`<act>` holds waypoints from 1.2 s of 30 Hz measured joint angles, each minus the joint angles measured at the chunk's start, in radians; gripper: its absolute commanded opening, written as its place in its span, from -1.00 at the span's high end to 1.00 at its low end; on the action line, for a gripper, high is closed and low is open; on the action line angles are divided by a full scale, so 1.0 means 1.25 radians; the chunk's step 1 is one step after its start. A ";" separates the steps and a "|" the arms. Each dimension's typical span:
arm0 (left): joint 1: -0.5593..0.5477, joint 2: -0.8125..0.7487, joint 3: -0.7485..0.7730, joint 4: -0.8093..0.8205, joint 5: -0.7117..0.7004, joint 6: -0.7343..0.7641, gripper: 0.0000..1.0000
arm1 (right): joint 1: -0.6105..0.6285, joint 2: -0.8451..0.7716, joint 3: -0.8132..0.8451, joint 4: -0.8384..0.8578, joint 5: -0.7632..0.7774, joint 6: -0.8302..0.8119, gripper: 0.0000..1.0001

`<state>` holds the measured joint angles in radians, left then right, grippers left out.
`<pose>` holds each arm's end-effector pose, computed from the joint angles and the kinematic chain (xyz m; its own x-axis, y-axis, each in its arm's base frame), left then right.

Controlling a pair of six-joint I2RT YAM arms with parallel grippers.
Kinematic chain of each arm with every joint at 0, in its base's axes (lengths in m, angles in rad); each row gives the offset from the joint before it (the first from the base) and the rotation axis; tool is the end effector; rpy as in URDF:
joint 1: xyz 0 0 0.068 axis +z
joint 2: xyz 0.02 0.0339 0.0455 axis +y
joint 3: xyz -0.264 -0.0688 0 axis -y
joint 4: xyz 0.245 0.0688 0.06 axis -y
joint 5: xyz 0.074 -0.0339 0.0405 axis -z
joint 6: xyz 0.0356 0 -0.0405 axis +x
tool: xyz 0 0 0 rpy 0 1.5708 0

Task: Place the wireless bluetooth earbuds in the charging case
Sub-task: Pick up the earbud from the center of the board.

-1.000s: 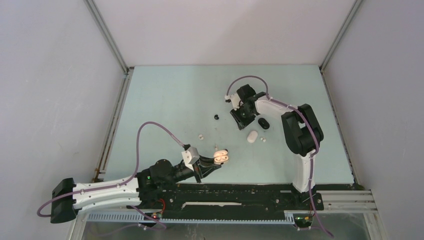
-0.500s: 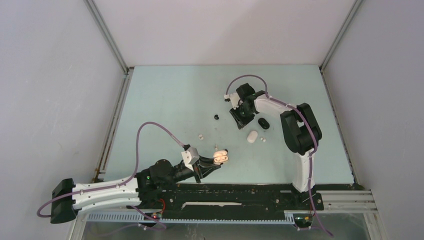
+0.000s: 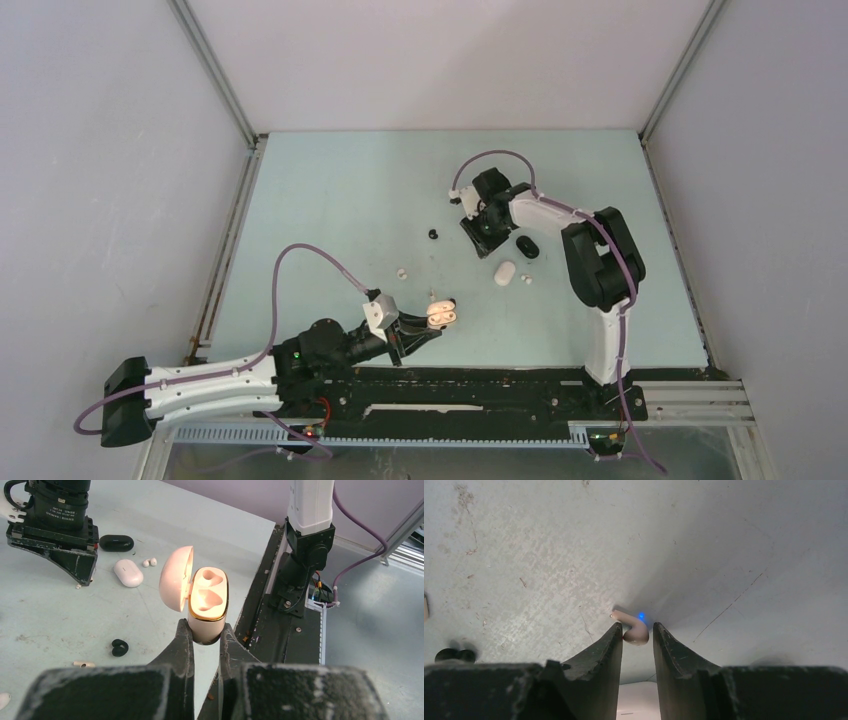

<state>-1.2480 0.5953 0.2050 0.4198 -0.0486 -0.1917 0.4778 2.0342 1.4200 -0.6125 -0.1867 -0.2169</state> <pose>0.0525 -0.1515 0.2270 -0.1684 -0.0966 -0.9810 0.9165 0.3509 -0.1919 0.3607 0.1942 0.1549 -0.7072 -0.6043 -0.3670 -0.6755 0.7309 0.0980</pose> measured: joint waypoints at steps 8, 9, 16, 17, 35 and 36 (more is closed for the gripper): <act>0.000 0.011 0.000 0.003 0.000 0.000 1.00 | 0.005 -0.009 -0.014 0.007 0.021 0.000 0.45; 0.000 0.015 0.000 0.003 0.001 0.000 0.99 | 0.005 -0.010 -0.015 0.007 0.023 0.000 0.49; 0.000 0.021 0.000 0.005 0.001 0.000 1.00 | 0.005 -0.016 -0.023 0.011 0.027 -0.001 0.74; 0.000 0.021 0.000 0.007 0.001 0.000 1.00 | 0.005 -0.020 -0.028 0.013 0.027 -0.001 0.79; 0.000 0.190 0.000 0.121 -0.059 0.000 0.99 | 0.061 -0.548 -0.218 0.050 0.089 -0.110 1.00; 0.000 0.218 0.000 0.136 -0.065 0.001 0.99 | 0.061 -0.587 -0.225 0.057 0.091 -0.128 1.00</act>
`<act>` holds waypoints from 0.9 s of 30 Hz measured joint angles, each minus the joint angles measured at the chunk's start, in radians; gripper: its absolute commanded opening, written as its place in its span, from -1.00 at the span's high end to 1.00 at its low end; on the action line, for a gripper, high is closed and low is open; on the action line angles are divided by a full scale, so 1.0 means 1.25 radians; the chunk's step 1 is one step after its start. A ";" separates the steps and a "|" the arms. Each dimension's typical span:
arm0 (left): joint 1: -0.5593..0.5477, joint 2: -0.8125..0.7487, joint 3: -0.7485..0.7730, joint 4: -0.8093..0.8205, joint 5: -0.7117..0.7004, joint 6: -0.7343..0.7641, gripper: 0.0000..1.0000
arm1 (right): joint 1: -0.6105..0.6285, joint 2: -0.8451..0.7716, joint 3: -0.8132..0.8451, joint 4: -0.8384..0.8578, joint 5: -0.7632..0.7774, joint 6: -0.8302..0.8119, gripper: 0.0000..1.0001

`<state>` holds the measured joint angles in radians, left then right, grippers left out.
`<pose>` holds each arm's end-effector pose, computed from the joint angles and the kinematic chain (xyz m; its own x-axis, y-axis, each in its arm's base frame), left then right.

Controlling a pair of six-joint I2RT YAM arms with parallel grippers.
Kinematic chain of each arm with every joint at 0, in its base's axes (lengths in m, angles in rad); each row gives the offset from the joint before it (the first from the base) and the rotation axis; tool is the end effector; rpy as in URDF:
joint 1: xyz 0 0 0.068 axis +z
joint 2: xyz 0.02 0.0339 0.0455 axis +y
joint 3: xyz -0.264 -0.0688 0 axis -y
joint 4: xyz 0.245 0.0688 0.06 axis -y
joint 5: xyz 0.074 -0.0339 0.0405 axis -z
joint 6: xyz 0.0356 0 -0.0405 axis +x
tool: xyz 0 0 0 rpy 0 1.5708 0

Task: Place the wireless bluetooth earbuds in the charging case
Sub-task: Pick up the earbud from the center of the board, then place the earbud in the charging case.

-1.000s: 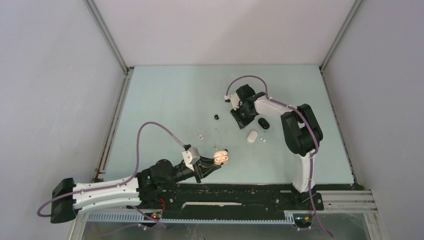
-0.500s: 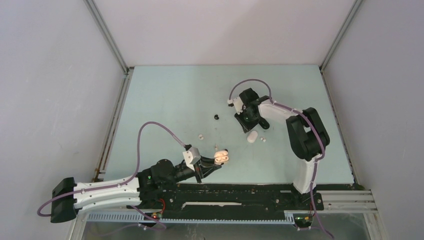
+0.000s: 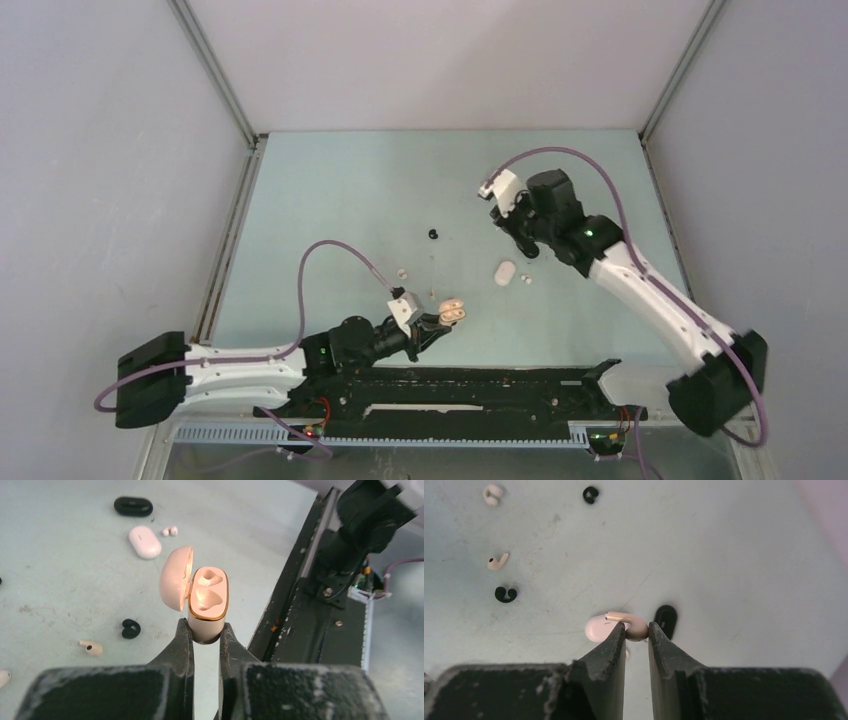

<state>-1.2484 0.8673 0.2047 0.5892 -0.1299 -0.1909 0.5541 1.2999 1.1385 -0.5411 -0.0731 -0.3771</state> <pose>0.0640 -0.1771 0.2034 -0.1935 -0.0146 -0.9810 0.8788 0.4420 -0.1799 0.2405 0.1519 0.3170 -0.3002 -0.6176 -0.7270 -0.7343 0.6361 -0.2372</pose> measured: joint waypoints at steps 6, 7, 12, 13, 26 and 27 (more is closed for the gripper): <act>0.000 0.142 0.033 0.055 -0.021 0.007 0.99 | 0.010 -0.186 -0.031 0.016 0.023 -0.114 1.00; 0.000 0.157 0.043 0.068 -0.024 0.008 0.99 | 0.011 -0.202 -0.030 0.017 0.027 -0.136 1.00; 0.000 0.185 0.065 0.135 -0.049 0.008 0.99 | 0.016 -0.215 -0.029 0.016 0.054 -0.264 1.00; 0.000 0.185 0.065 0.142 -0.055 0.008 1.00 | 0.017 -0.214 -0.029 0.016 0.060 -0.287 1.00; 0.000 0.142 0.065 0.187 -0.119 0.021 0.99 | 0.432 -0.385 -0.029 0.013 0.260 -0.497 1.00; 0.000 0.139 0.065 0.194 -0.124 0.025 0.99 | 0.467 -0.397 -0.029 0.014 0.273 -0.508 1.00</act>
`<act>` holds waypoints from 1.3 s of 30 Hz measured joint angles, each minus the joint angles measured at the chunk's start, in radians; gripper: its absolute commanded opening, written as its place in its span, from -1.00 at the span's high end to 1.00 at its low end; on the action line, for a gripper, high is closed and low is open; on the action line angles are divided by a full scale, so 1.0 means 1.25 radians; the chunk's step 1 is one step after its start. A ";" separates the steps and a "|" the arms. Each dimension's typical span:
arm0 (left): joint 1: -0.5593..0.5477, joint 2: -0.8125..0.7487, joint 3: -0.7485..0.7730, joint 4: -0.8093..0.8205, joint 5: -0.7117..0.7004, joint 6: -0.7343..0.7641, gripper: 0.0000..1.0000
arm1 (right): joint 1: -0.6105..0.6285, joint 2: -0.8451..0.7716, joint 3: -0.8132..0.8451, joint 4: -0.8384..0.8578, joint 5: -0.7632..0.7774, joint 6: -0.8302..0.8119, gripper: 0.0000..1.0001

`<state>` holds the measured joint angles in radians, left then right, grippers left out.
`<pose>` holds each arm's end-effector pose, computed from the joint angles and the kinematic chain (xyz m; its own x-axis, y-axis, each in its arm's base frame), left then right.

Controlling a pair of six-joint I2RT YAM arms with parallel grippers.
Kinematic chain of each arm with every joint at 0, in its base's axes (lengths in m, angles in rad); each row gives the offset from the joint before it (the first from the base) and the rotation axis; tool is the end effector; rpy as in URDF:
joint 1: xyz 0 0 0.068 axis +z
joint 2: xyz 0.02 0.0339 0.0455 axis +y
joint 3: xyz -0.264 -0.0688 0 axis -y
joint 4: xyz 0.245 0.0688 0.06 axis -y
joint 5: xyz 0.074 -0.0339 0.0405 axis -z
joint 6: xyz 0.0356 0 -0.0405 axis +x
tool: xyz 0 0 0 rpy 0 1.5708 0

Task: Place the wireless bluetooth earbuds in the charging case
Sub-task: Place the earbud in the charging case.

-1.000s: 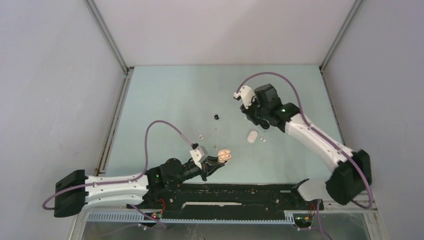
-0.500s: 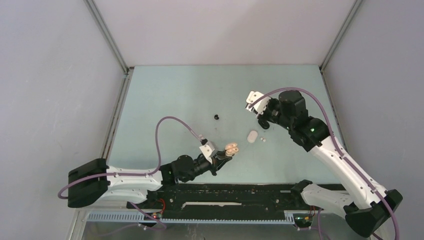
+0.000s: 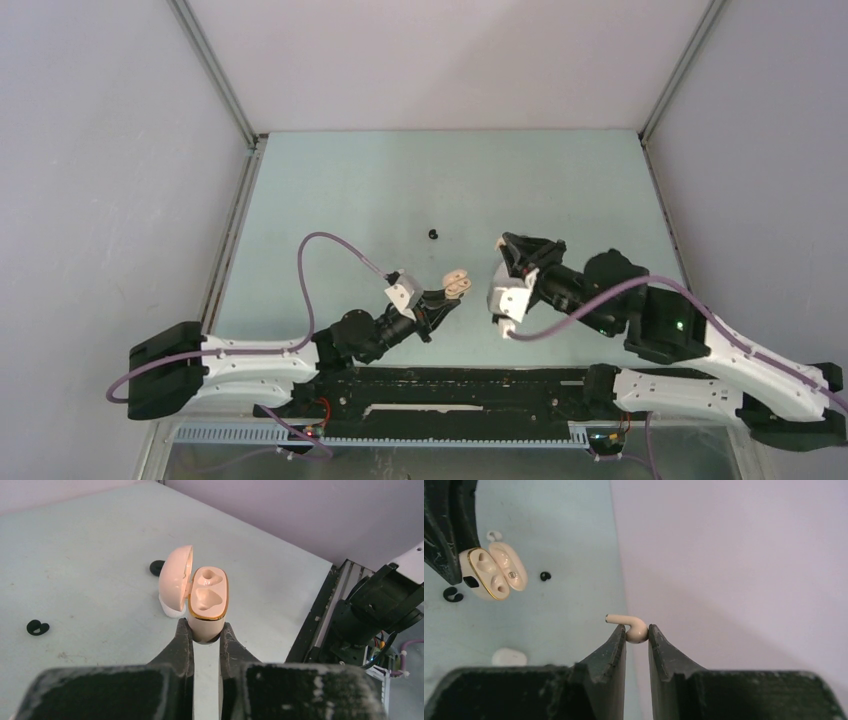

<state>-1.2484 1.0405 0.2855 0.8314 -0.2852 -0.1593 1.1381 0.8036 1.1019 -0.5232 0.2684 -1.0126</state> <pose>0.0773 -0.1997 0.2253 -0.1064 -0.1619 -0.9811 0.8147 0.5514 -0.1794 0.0752 0.1403 0.4087 0.6010 -0.6492 -0.4662 -0.4855 0.1667 -0.8582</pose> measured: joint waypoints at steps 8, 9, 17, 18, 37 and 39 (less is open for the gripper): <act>0.000 -0.043 -0.011 0.023 0.000 0.022 1.00 | 0.164 -0.038 -0.094 0.108 0.093 -0.157 1.00; 0.000 -0.051 -0.015 0.023 0.000 0.024 0.99 | 0.180 -0.029 -0.106 0.124 0.099 -0.173 1.00; 0.000 -0.116 -0.042 0.028 0.003 0.026 1.00 | 0.251 0.022 -0.195 0.226 0.101 -0.255 1.00; 0.000 -0.124 -0.044 0.027 0.005 0.026 0.99 | 0.254 0.022 -0.205 0.237 0.097 -0.265 1.00; -0.001 -0.193 -0.060 -0.010 0.100 0.135 0.99 | 0.258 0.029 -0.317 0.430 -0.011 -0.391 1.00; -0.001 -0.198 -0.060 -0.012 0.108 0.138 1.00 | 0.258 0.034 -0.318 0.440 -0.015 -0.395 1.00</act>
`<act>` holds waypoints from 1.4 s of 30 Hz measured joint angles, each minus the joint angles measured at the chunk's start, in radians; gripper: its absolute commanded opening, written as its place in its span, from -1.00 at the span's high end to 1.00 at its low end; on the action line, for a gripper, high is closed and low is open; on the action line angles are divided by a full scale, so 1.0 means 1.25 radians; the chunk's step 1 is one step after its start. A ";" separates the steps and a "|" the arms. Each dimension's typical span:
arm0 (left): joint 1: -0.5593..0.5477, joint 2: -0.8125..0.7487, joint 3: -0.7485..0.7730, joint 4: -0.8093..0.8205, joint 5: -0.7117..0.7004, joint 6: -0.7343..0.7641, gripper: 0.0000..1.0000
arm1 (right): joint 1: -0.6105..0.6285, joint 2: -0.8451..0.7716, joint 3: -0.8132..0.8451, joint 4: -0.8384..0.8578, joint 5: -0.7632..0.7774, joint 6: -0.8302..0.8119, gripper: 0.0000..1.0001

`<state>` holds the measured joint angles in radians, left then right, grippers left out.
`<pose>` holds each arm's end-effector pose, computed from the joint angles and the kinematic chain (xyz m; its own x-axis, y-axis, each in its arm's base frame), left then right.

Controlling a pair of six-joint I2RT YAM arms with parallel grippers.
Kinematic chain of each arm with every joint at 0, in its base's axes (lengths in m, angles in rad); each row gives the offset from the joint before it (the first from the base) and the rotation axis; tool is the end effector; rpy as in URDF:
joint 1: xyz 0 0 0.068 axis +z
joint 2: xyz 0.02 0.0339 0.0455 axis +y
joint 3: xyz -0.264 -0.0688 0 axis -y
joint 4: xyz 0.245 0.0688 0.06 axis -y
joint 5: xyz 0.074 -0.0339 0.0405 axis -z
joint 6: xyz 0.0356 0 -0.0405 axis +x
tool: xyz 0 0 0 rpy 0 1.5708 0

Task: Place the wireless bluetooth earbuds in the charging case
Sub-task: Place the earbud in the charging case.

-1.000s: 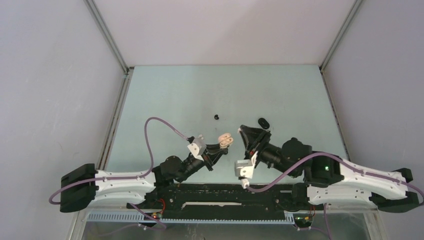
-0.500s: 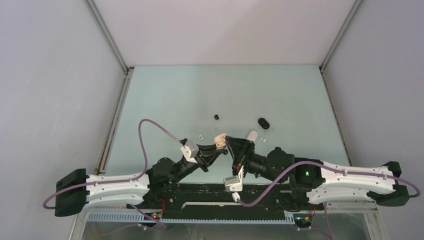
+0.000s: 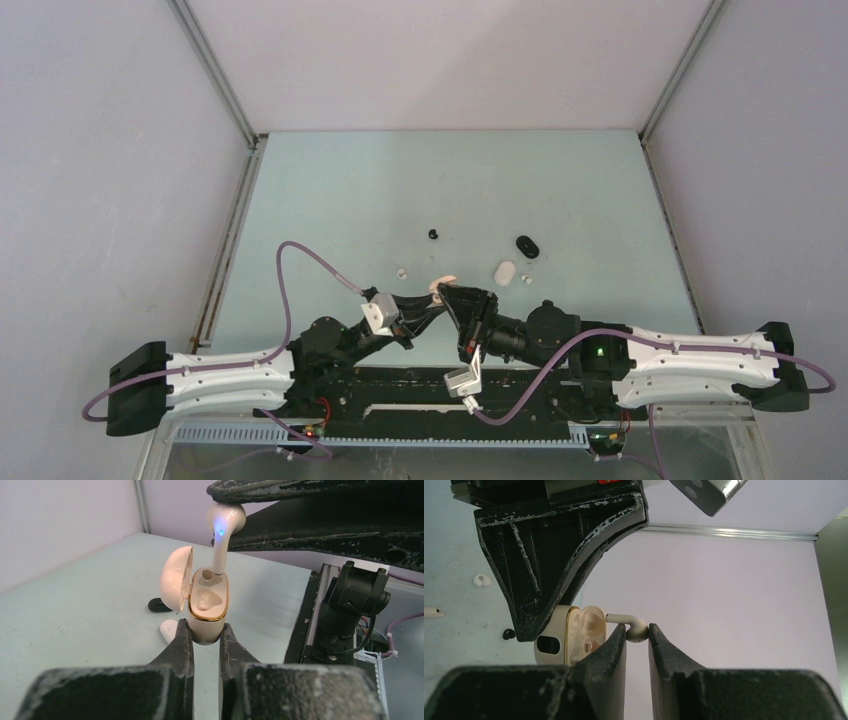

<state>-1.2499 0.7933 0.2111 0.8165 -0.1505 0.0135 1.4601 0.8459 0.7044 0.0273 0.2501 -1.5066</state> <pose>0.0614 -0.1678 0.2424 0.0853 -0.2142 -0.9731 0.8912 0.4532 -0.0217 0.0313 0.2015 0.3236 0.9331 -0.3580 -0.0356 -0.0726 -0.0905 -0.9932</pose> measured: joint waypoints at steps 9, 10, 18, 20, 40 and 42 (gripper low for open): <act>0.000 -0.020 -0.002 -0.002 0.006 0.004 0.99 | 0.000 0.002 -0.022 0.022 -0.003 -0.011 1.00; 0.000 -0.021 -0.002 -0.002 0.007 0.004 0.99 | 0.000 0.002 -0.025 0.022 -0.003 -0.012 1.00; 0.000 -0.021 -0.002 -0.002 0.020 0.004 0.99 | -0.004 0.002 -0.044 0.029 -0.003 -0.023 1.00; 0.000 -0.021 -0.002 -0.003 0.020 0.004 0.99 | -0.005 0.003 -0.045 0.029 -0.003 -0.026 1.00; 0.000 -0.021 -0.017 0.005 0.022 0.012 1.00 | -0.013 0.023 -0.060 0.039 -0.003 -0.051 1.00; 0.000 -0.023 -0.023 0.008 0.022 0.013 0.99 | -0.013 0.028 -0.062 0.039 -0.003 -0.052 1.00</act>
<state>-1.2499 0.7650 0.1829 0.8261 -0.1230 0.0303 1.4441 0.8806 0.6266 0.0765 0.2462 -1.5715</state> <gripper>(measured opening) 0.112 0.214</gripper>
